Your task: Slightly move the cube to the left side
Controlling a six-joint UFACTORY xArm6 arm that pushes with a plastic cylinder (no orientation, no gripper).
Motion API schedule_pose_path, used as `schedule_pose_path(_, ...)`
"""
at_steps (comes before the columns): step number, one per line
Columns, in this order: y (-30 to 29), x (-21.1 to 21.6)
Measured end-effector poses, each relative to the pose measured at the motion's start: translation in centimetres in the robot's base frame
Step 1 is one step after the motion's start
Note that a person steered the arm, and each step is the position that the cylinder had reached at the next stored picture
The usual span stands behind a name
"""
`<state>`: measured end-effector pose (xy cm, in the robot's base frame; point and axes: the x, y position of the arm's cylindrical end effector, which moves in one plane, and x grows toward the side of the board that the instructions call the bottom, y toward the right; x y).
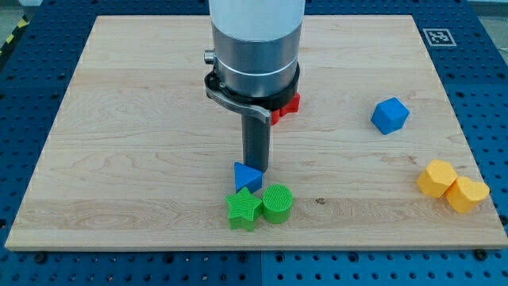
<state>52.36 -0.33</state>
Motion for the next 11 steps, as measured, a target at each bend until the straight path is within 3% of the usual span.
schedule_pose_path(1,1.9,-0.7)
schedule_pose_path(5,20.8,-3.1)
schedule_pose_path(8,22.4,-3.2)
schedule_pose_path(11,26.1,-6.5)
